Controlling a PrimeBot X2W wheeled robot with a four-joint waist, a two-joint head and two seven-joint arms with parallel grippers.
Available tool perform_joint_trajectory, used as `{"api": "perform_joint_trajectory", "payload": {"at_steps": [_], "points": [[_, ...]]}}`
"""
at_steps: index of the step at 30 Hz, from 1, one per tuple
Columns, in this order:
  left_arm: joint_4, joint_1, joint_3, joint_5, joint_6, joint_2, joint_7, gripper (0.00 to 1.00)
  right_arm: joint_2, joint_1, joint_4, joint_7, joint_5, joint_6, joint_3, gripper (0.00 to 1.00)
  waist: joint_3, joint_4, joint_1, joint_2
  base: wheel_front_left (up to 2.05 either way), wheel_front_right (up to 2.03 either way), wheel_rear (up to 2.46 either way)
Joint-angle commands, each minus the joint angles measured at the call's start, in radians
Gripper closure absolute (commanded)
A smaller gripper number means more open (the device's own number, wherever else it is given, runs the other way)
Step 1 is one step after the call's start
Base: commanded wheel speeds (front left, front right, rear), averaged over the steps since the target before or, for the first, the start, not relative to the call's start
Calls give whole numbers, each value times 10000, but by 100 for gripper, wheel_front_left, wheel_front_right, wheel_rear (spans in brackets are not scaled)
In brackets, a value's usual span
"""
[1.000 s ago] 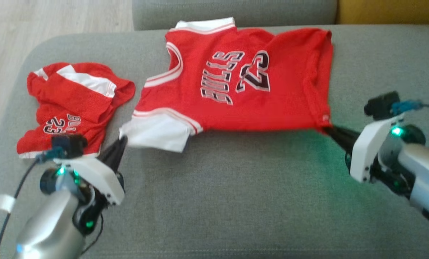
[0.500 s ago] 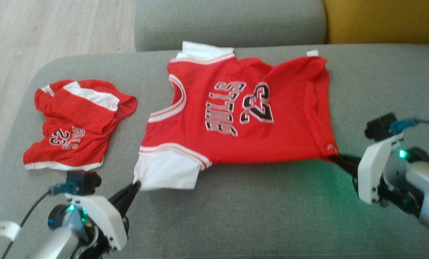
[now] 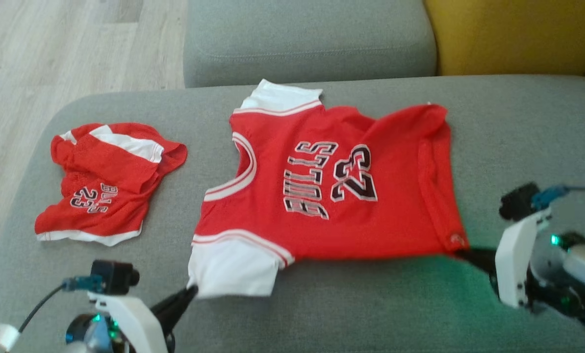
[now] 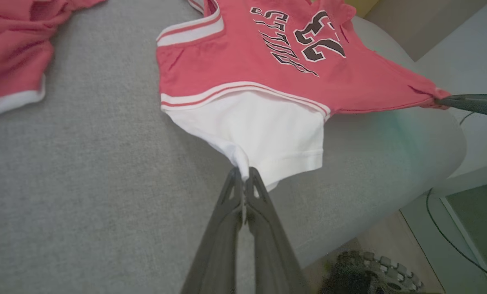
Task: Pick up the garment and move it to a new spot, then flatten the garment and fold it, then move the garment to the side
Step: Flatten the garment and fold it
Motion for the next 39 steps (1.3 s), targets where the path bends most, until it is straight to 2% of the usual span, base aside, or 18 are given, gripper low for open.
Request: {"api": "perform_joint_trajectory", "payload": {"at_steps": [1, 9, 19, 24, 31, 39], "points": [[-408, -332, 484, -108, 62, 457, 45, 100, -466, 201, -157, 94, 117, -9, -114, 100, -39, -3, 1, -1, 0, 0, 0], [-1347, -249, 614, -6, 482, 822, 229, 100, -752, 243, -395, 252, 357, -9, -124, 100, 63, -74, 1, -1, 0, 0, 0], [-1306, -1879, 1019, 465, 752, 770, 191, 100, -337, -887, -86, 181, 377, -9, -371, 100, 898, -317, 1, -1, 0, 0, 0], [-796, -2996, 950, 847, 691, 607, 332, 100, -88, -1502, 300, 269, 313, -9, -470, 100, 1423, -381, 1, -1, 0, 0, 0], [904, -4898, 617, 1466, 482, -65, 391, 100, 442, -2363, 1188, 361, 49, -9, -451, 100, 2236, -495, 1, -1, 0, 0, 0], [2886, -6096, 186, 2005, 130, -732, -215, 100, 976, -2854, 1743, 149, -234, -9, -347, 100, 2772, -662, 1, -1, 0, 0, 0]]}}
